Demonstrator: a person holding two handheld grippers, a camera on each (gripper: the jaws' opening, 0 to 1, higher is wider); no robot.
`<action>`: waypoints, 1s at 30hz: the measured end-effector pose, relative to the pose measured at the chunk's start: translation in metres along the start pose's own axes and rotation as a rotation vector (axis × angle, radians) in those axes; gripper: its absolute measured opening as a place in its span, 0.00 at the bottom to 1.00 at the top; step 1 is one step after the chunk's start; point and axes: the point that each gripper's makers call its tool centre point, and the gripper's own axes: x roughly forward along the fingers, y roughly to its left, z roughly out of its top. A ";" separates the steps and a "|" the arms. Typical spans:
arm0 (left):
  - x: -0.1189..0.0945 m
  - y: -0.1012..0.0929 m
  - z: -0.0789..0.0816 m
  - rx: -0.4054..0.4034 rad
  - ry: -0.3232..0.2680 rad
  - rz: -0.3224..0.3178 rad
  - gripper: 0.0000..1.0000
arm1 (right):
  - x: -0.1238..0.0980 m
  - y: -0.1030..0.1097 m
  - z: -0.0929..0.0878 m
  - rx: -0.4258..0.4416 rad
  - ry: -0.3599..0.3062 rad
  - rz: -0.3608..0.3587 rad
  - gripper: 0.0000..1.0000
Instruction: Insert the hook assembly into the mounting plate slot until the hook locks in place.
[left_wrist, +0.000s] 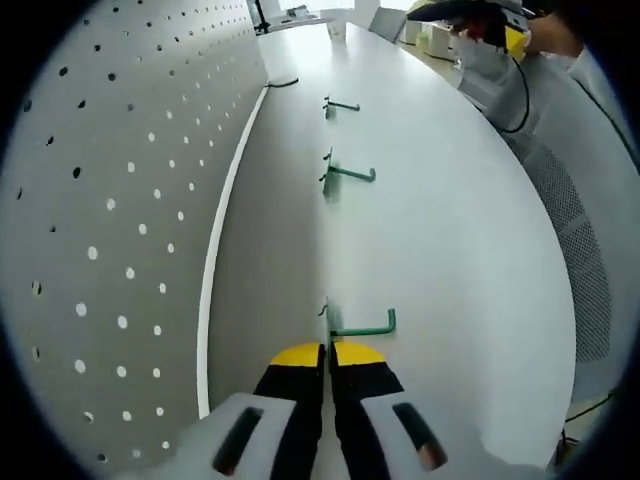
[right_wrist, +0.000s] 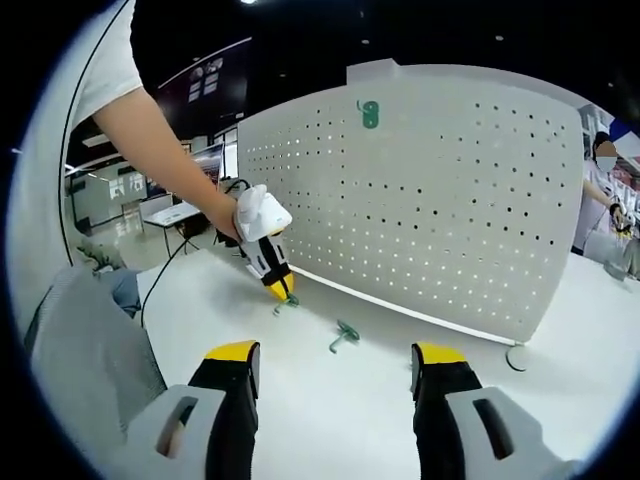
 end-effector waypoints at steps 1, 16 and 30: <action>0.000 -0.001 0.002 -0.012 -0.020 0.000 0.01 | 0.000 0.000 0.000 0.001 -0.001 0.000 0.60; -0.022 0.004 0.022 -0.090 -0.168 0.079 0.01 | 0.000 0.002 0.001 -0.005 -0.003 0.005 0.60; -0.061 0.009 0.058 -0.127 -0.318 0.170 0.01 | -0.001 0.002 0.002 -0.014 -0.005 0.008 0.60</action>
